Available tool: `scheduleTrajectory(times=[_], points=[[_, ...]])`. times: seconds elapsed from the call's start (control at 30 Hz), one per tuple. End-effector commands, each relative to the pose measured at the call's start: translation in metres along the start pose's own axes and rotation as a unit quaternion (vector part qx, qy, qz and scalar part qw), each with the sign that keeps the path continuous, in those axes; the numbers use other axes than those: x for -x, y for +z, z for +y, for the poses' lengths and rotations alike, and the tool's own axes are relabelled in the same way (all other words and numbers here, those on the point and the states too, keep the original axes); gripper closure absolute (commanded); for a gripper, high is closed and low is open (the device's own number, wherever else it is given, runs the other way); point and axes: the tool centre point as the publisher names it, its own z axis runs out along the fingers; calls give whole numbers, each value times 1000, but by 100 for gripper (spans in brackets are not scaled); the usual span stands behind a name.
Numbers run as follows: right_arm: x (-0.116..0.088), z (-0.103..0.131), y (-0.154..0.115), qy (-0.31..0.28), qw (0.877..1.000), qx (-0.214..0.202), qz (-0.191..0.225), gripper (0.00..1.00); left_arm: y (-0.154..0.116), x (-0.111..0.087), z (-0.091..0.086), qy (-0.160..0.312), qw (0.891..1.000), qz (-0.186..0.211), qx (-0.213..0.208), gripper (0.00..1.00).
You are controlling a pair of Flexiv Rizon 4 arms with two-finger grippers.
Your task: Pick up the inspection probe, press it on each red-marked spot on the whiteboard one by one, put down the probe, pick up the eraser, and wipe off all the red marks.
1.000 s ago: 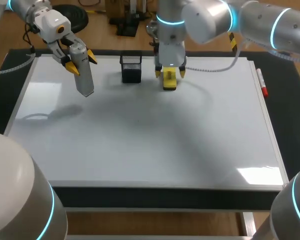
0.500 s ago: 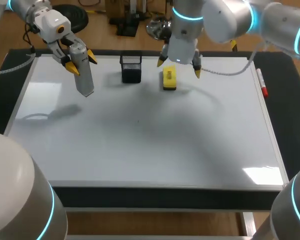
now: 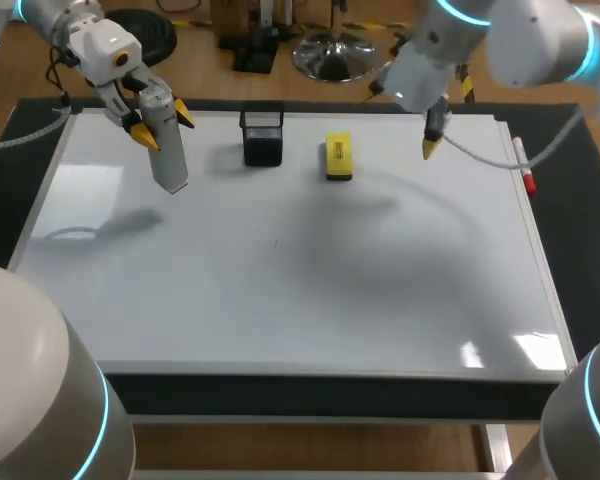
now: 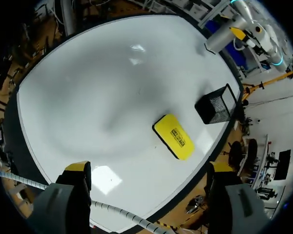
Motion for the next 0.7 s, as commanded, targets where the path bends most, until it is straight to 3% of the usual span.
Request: scheduleTrajectory(times=[0.03, 0.3, 0.7], points=[[-19, -4, -21, 147, 980, 31, -128, 0, -1, 0, -1, 1, 1000, 1, 0, 100], [-14, -7, -49, 210, 964, 48, -154, 0, -1, 0, -1, 1, 1000, 1, 0, 100], [-8, -11, -54, 260, 956, 84, -110, 0, -1, 0, -1, 1, 1000, 1, 0, 100]])
